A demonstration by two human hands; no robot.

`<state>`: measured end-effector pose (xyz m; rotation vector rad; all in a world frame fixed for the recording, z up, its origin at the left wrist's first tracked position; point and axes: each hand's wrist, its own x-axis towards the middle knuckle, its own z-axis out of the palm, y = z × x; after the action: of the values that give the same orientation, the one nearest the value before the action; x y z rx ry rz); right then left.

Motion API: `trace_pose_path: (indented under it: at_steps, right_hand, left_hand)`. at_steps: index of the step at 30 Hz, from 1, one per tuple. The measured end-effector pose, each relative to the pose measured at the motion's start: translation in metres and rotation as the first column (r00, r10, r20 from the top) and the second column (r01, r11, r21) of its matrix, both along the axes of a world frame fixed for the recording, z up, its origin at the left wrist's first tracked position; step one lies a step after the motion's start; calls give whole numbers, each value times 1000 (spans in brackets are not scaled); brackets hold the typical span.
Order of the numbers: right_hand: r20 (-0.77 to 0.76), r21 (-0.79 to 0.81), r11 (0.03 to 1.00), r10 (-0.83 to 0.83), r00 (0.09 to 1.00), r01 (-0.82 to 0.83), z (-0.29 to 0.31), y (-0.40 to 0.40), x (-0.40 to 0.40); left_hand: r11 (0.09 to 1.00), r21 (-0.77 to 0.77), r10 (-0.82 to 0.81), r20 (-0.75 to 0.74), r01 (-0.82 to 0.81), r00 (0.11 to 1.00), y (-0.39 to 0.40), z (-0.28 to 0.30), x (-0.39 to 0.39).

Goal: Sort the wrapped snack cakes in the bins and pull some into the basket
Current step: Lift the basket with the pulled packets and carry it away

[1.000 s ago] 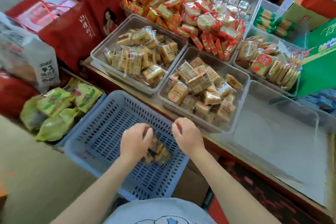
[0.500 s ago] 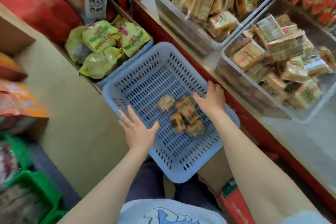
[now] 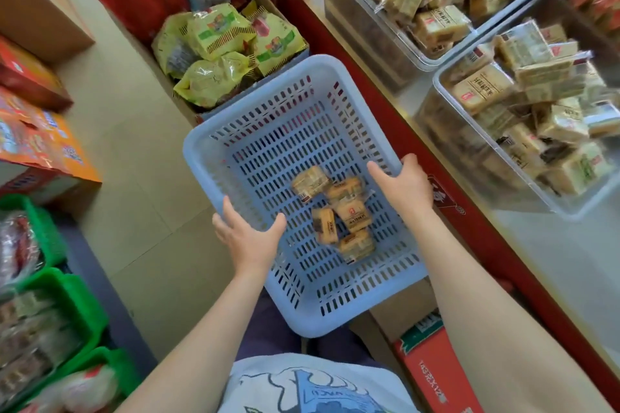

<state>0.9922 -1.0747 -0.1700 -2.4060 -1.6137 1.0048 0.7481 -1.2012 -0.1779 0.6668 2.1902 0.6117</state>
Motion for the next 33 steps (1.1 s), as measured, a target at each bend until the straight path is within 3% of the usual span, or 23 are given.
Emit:
trace_pose_path:
  at_steps: [5, 10, 15, 21, 28, 33]
  right_hand:
    - [-52, 85, 990, 115, 992, -111, 47, -50, 5]
    - [-120, 48, 993, 111, 987, -106, 88, -87, -8]
    - [-112, 139, 958, 265, 958, -249, 116, -114, -56]
    - [-86, 139, 901, 424, 901, -411, 122, -133, -145]
    - [-155, 94, 871, 491, 858, -481, 96, -122, -289]
    - [-143, 117, 863, 504, 852, -491, 105, -97, -388]
  left_hand:
    - [983, 184, 15, -111, 6, 994, -26, 39, -6]
    - [950, 308, 9, -172, 46, 985, -60, 106, -31]
    - [974, 213, 124, -183, -83, 975, -122, 141, -70]
    - [953, 191, 271, -197, -235, 942, -187, 131, -127]
    - [907, 130, 419, -191, -400, 888, -205, 99, -261]
    - [925, 43, 378, -173, -377, 909, -187, 89, -341]
